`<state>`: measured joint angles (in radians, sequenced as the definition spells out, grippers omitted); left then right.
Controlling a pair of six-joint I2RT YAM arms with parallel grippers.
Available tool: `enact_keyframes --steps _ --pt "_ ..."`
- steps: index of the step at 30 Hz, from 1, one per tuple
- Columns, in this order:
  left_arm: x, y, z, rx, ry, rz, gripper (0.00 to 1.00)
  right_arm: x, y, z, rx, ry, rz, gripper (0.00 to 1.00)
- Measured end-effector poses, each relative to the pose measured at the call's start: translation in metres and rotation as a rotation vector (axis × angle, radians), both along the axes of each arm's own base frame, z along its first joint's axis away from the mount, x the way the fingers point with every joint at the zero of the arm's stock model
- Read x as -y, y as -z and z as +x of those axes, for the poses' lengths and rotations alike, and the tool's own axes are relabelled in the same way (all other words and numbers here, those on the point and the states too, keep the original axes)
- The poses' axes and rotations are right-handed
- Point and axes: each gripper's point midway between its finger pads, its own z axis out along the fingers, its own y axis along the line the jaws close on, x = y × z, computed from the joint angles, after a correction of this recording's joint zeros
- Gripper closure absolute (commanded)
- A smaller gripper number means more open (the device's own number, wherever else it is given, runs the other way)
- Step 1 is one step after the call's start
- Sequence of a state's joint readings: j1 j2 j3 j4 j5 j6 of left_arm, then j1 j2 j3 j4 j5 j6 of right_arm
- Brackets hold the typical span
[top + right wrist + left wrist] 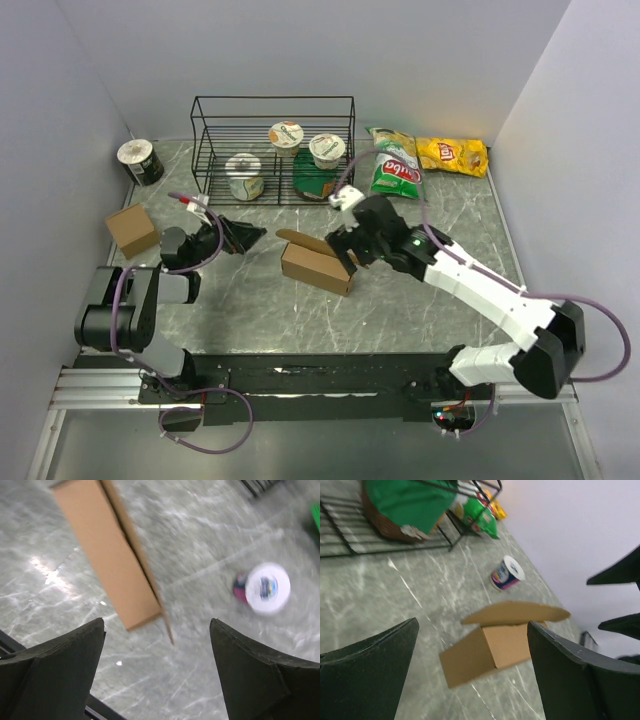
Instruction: Fold the paper box
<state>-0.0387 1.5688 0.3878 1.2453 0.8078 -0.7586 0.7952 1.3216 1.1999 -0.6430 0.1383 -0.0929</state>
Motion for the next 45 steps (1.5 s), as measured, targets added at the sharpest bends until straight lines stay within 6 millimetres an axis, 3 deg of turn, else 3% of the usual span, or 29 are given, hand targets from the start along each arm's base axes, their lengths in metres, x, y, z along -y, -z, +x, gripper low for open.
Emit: enact_keyframes --steps 4,10,16,19,24,30,36,45 --pt "-0.009 -0.015 0.01 0.032 -0.089 0.041 0.04 0.025 0.016 -0.006 -0.031 0.11 0.054 0.08" --pt "-0.019 -0.056 0.043 0.031 -0.375 0.171 0.04 0.032 0.04 -0.014 -0.076 0.169 0.133 0.07" --pt "-0.046 -0.082 0.029 0.046 -0.547 0.169 0.04 0.034 0.041 -0.004 -0.05 0.191 0.215 0.06" --pt "-0.051 -0.082 0.031 0.02 -0.547 0.184 0.04 0.035 0.043 -0.001 -0.046 0.196 0.226 0.08" --pt "-0.031 -0.073 0.037 -0.037 -0.429 0.205 0.01 0.033 0.043 0.003 -0.033 0.18 0.235 0.13" --pt "-0.014 -0.053 0.031 -0.084 -0.312 0.219 0.05 0.026 0.057 0.002 -0.051 0.143 0.232 0.33" --pt "-0.001 -0.047 0.022 -0.015 -0.217 0.235 0.05 0.024 0.073 0.003 -0.089 0.145 0.207 0.64" --pt "0.012 -0.032 0.009 0.066 -0.107 0.241 0.04 0.028 0.074 0.007 -0.078 0.168 0.19 0.85"
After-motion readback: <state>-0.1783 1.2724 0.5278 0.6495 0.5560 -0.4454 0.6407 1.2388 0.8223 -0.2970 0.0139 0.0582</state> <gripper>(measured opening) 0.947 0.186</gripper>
